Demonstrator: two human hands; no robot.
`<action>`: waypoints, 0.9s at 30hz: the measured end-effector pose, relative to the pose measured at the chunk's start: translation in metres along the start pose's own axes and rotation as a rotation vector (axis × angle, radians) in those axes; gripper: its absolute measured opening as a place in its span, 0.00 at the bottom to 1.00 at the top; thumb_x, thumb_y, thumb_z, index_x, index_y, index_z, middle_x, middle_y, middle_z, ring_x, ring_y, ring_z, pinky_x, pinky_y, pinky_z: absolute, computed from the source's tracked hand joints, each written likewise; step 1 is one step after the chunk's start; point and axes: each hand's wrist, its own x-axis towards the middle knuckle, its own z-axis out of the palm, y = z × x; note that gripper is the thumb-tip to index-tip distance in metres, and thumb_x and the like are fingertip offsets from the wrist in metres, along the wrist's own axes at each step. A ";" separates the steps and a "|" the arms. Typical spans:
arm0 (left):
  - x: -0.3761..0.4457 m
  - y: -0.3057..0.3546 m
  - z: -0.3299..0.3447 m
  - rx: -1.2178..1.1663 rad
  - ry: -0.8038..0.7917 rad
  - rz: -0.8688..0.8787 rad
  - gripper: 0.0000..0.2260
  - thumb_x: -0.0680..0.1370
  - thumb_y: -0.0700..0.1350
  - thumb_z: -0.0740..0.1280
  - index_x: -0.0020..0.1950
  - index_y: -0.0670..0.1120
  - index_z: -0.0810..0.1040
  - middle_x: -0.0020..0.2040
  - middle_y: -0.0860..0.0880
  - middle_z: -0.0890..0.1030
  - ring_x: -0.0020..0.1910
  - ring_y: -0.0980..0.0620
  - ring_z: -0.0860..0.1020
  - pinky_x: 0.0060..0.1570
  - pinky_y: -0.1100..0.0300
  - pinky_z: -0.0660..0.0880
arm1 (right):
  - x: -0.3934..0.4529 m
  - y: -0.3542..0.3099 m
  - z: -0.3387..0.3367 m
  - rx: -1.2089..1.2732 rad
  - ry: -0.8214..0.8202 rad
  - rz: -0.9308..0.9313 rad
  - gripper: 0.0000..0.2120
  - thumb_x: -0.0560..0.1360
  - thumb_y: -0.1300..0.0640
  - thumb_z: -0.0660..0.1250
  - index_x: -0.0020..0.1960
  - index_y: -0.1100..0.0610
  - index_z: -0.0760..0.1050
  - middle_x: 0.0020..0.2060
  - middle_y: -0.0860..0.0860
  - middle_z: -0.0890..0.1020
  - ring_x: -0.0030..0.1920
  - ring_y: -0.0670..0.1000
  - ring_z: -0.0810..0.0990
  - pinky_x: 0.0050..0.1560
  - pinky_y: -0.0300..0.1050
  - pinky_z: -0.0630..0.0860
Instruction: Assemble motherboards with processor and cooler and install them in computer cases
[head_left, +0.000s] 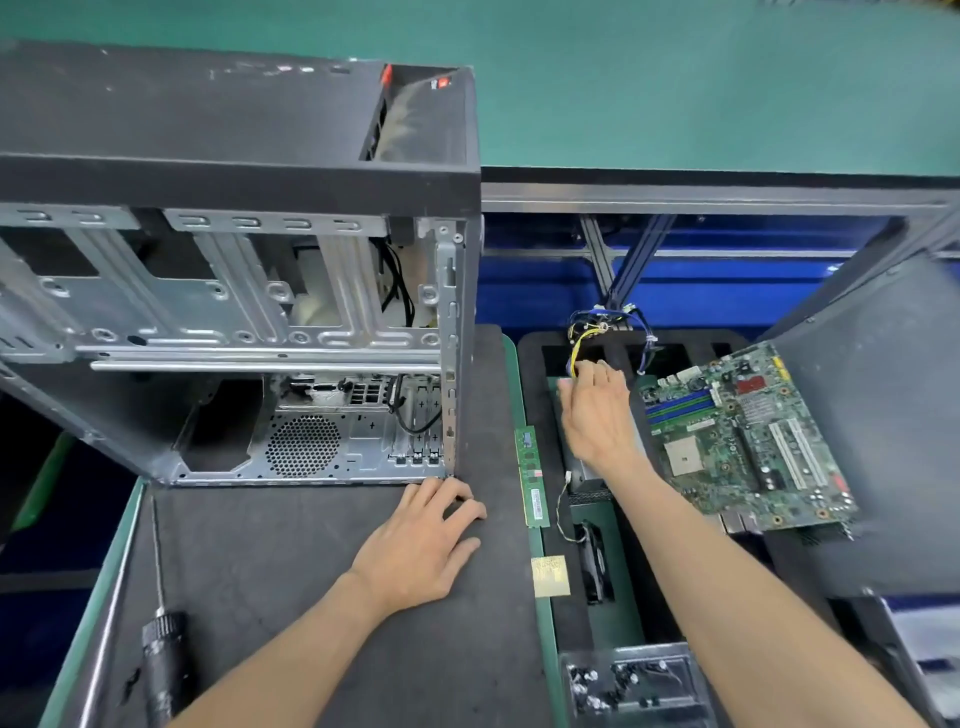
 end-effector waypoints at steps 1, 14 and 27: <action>0.000 0.000 0.000 0.000 0.001 -0.002 0.11 0.81 0.57 0.59 0.60 0.55 0.70 0.59 0.54 0.69 0.54 0.51 0.68 0.59 0.57 0.65 | -0.007 0.001 -0.003 0.004 -0.020 -0.019 0.18 0.86 0.56 0.54 0.67 0.68 0.70 0.65 0.63 0.75 0.69 0.64 0.69 0.72 0.54 0.60; 0.002 0.005 -0.001 0.047 0.027 0.024 0.13 0.80 0.56 0.57 0.60 0.53 0.73 0.59 0.53 0.70 0.53 0.49 0.70 0.55 0.52 0.71 | -0.088 0.101 -0.078 -0.170 0.109 0.359 0.19 0.77 0.62 0.65 0.67 0.66 0.71 0.67 0.63 0.72 0.67 0.64 0.69 0.66 0.57 0.63; 0.000 0.006 -0.005 0.043 -0.018 0.024 0.14 0.81 0.56 0.56 0.61 0.52 0.72 0.59 0.53 0.69 0.54 0.48 0.69 0.57 0.51 0.70 | -0.101 0.179 -0.091 0.059 -0.105 0.791 0.26 0.81 0.57 0.67 0.69 0.73 0.62 0.68 0.70 0.71 0.69 0.69 0.70 0.65 0.59 0.69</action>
